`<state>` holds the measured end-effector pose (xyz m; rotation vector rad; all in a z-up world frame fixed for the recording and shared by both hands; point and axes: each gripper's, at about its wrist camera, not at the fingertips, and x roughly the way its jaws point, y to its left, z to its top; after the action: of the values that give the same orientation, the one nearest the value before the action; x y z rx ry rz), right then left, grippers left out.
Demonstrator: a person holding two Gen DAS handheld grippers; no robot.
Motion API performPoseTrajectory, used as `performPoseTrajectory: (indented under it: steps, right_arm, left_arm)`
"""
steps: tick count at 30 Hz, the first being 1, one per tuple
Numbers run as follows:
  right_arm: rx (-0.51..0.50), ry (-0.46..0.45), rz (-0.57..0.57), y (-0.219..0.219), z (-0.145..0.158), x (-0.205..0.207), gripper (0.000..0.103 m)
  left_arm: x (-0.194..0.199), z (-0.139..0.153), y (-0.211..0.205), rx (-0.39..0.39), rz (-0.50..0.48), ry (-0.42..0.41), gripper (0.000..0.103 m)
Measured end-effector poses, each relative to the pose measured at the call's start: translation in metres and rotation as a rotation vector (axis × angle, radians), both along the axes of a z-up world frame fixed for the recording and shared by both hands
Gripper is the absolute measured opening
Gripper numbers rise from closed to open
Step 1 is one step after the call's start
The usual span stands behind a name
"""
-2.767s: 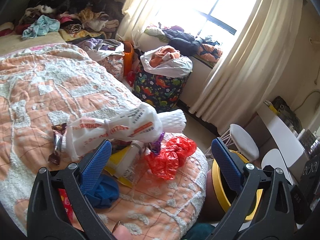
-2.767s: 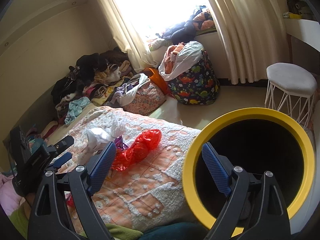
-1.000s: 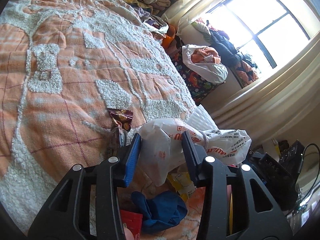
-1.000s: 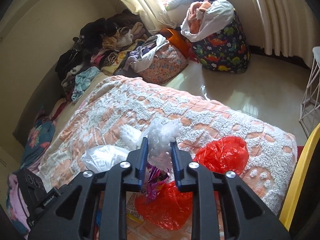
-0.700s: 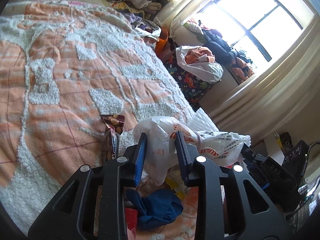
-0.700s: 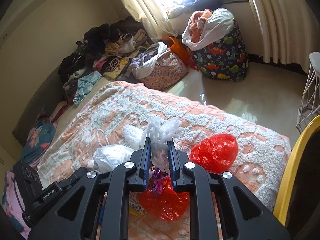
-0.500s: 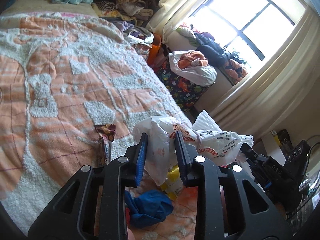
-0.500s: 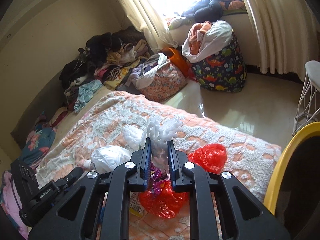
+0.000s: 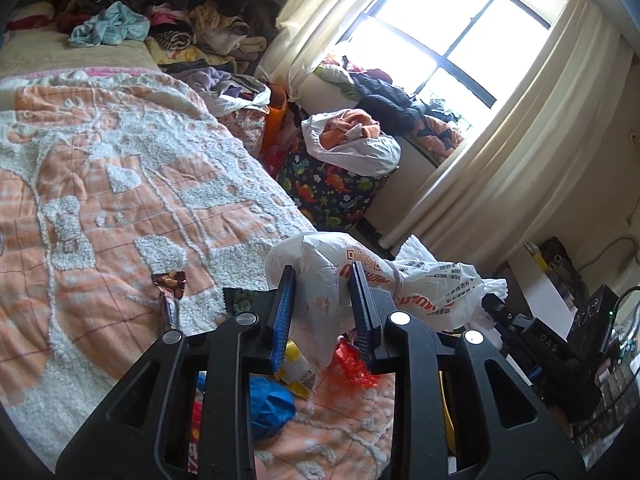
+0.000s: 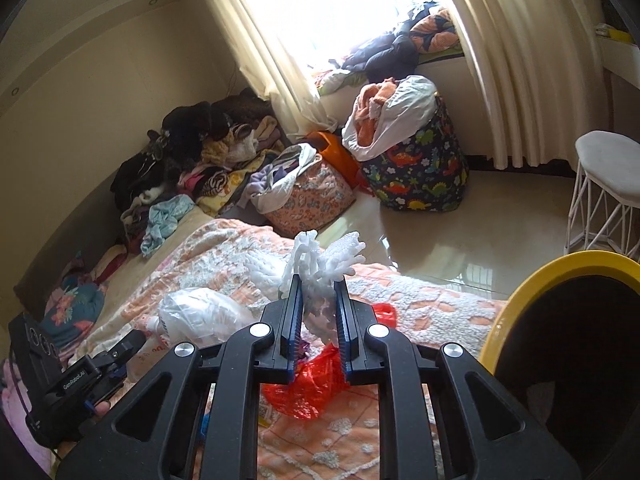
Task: Collect trash
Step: 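Carry the white bag in the left tool while the right tool carries the foam mesh over the bin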
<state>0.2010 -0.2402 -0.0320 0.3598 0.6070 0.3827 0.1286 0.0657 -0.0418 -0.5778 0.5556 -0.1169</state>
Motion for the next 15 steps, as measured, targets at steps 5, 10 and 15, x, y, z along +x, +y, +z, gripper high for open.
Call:
performPoseTrajectory:
  steps: [5, 10, 15]
  right_arm:
    - [0.020, -0.005, -0.040, -0.025, 0.002, -0.012, 0.015]
    - [0.031, -0.004, -0.073, -0.045, 0.001, -0.026, 0.015]
    - [0.028, -0.002, -0.095, -0.060, 0.000, -0.039, 0.015]
  left_arm:
    - [-0.002, 0.005, -0.013, 0.012, -0.031, -0.013, 0.021]
    - [-0.005, 0.009, -0.029, 0.027, -0.060, -0.019, 0.021]
    - [-0.006, 0.012, -0.045, 0.041, -0.090, -0.023, 0.021]
